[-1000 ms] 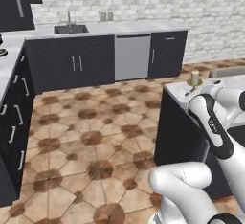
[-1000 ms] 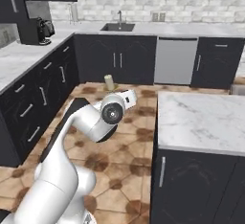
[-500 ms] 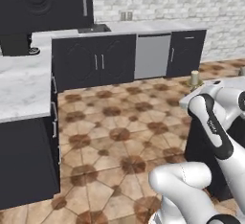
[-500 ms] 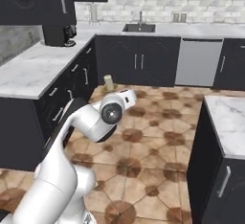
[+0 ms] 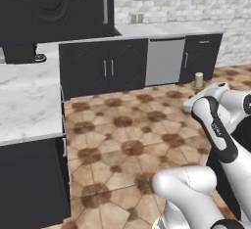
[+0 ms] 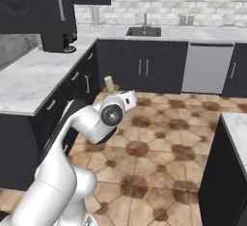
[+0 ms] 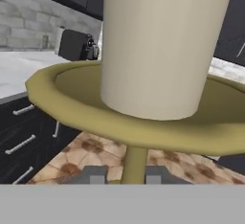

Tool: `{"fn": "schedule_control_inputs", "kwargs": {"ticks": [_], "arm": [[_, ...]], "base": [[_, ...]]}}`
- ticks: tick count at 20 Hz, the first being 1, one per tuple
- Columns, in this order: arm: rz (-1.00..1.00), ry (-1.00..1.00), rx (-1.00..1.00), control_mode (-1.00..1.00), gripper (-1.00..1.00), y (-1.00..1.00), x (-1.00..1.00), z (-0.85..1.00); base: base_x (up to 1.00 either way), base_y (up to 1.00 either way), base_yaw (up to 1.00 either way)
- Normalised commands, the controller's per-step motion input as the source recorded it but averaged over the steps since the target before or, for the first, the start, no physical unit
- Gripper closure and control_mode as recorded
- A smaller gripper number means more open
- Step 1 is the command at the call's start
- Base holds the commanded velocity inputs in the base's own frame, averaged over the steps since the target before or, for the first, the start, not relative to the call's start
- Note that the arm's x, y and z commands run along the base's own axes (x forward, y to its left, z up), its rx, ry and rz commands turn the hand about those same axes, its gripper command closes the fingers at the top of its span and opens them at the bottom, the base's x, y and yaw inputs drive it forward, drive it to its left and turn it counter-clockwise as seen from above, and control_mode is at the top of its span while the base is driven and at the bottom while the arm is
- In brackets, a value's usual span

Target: Pick the candle and candle from the dining table and place them in the open cabinet. Close the cabinet after placing the objects.

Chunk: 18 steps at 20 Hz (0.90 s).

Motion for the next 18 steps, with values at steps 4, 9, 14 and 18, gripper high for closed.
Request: {"fn": "schedule_control_inputs", "kwargs": {"ticks": [4, 9, 14, 18], "arm": [[0.00, 0.00, 0.00, 1.00, 1.00, 0.00, 0.00, 0.00], [0.00, 0.00, 0.00, 1.00, 1.00, 0.00, 0.00, 0.00], [0.00, 0.00, 0.00, 1.00, 1.00, 0.00, 0.00, 0.00], [0.00, 0.00, 0.00, 1.00, 1.00, 0.00, 0.00, 0.00]], "base": [[0.75, 0.02, 0.00], [0.77, 0.01, 0.03], [0.77, 0.00, 0.10], [0.72, 0.00, 0.19]]}}
